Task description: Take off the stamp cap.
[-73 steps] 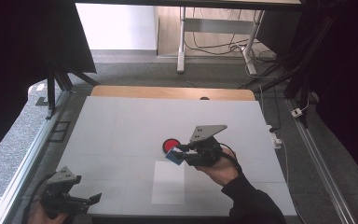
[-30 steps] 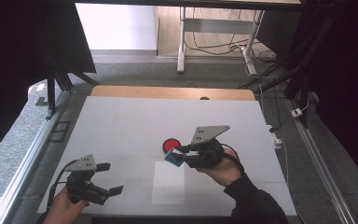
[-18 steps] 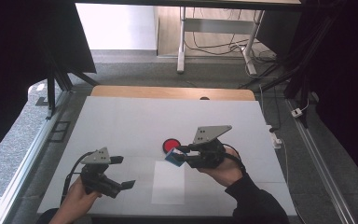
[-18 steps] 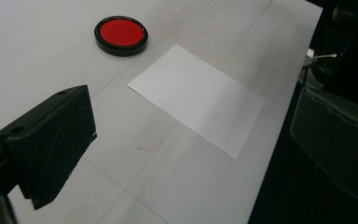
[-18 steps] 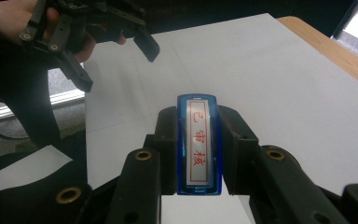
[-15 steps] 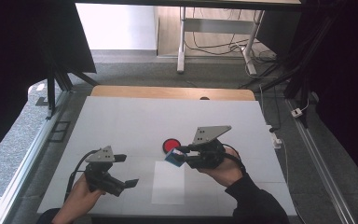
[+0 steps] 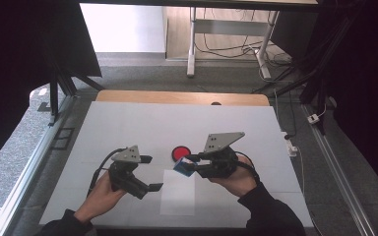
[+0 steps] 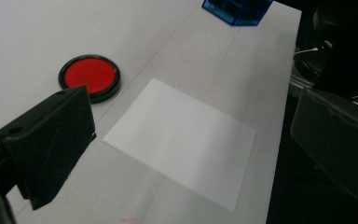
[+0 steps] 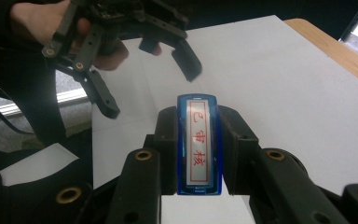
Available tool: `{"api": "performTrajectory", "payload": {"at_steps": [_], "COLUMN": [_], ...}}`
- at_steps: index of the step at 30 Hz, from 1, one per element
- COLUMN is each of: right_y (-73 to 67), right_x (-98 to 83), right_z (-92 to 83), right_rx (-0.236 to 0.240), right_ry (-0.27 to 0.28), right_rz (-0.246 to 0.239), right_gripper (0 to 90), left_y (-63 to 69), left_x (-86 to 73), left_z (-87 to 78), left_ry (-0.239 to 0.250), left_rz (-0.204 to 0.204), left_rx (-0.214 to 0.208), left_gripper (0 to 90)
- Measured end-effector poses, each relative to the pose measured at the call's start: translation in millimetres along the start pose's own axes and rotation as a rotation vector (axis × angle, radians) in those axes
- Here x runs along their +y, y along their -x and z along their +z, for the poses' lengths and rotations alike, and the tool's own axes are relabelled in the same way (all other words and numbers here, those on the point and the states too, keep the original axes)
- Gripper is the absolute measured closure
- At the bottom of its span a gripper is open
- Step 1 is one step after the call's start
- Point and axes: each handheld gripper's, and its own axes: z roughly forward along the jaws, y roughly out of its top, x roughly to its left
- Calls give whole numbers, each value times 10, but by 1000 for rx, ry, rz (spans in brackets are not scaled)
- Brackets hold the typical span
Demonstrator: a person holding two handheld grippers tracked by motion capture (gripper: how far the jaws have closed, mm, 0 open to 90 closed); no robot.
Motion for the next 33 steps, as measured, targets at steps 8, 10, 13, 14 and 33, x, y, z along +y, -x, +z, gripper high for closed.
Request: {"api": "performTrajectory", "payload": {"at_steps": [8, 10, 13, 14, 33], "right_y": [-1, -7, -17, -17, -88], "right_x": [-3, 0, 10, 10, 35], "right_z": [-24, -24, -32, -32, 1], "right_rx": [8, 12, 31, 31, 125], "right_ry": [2, 3, 10, 10, 11], "right_rz": [-17, -20, -17, -17, -33], "right_gripper": [713, 713, 713, 713, 713], "left_y": [25, 29, 31, 29, -21], "left_x": [201, 241, 286, 295, 288], "left_z": [204, 245, 309, 325, 383], "left_ry": [-13, -18, -25, -31, -12], "left_rz": [73, 92, 116, 132, 254], "left_rx": [-42, -58, -90, -108, -238], "left_gripper": [0, 0, 0, 0, 304]}}
